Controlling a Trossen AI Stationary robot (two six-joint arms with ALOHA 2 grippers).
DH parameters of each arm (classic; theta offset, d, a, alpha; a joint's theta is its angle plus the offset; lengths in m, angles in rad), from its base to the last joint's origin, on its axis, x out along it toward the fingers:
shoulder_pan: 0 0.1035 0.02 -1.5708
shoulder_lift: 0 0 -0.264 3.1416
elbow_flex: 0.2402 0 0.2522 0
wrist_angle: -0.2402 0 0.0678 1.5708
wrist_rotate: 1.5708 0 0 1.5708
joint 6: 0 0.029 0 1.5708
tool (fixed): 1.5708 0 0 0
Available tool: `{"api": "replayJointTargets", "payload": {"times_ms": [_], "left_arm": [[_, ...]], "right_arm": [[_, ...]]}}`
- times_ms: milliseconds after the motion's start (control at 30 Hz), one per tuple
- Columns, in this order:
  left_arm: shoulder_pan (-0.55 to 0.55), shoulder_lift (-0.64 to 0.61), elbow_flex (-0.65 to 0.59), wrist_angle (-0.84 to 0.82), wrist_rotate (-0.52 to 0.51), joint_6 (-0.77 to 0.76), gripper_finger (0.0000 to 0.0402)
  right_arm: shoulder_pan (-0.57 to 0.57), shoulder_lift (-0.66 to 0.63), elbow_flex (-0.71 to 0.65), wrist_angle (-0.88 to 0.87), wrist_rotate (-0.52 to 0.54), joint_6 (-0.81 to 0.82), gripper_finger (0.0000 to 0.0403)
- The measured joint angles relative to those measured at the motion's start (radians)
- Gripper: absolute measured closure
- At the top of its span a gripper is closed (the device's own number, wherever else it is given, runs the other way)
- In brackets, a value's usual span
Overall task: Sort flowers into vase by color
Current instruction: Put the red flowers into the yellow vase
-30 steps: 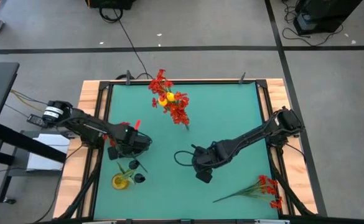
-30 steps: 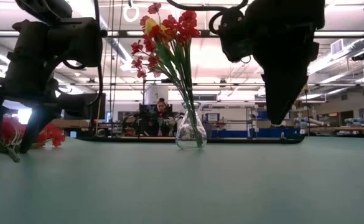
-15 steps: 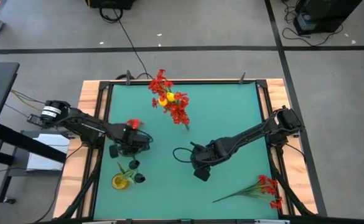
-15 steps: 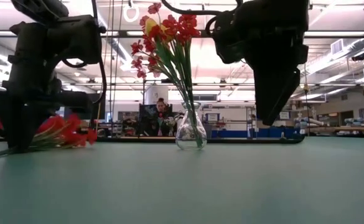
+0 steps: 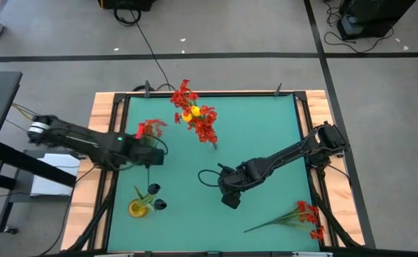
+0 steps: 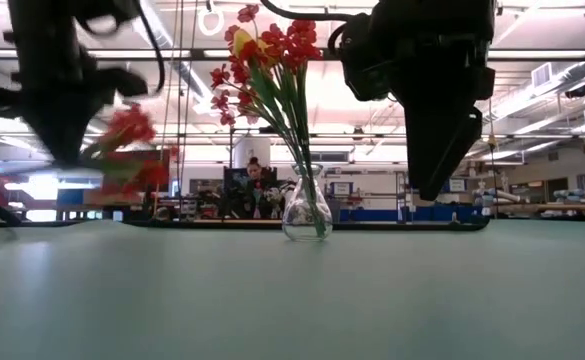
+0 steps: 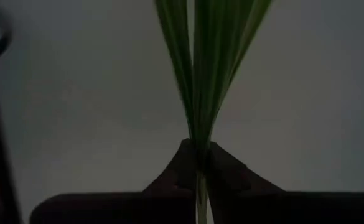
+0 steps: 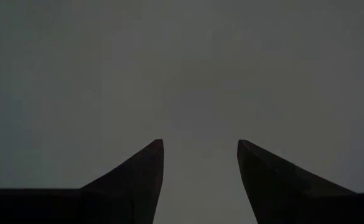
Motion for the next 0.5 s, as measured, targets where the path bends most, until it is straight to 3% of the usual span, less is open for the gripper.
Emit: {"api": "replayJointTargets", "payload": {"times_ms": [167, 333, 500], "left_arm": [[-0.027, -0.167, 0.019, 0.016, -0.06, 0.21, 0.0383], [-0.027, -0.282, 0.039, 0.093, -0.032, 0.516, 0.0383], [-0.025, -0.311, 0.039, 0.111, 0.008, 0.53, 0.0379]], "right_arm": [[-0.001, 0.0, 0.0, 0.002, 0.017, 0.075, 0.019], [-0.011, 0.0, 0.0, 0.03, 0.033, 0.219, 0.019], [-0.036, 0.0, 0.006, 0.149, 0.029, 0.337, 0.0189]]}}
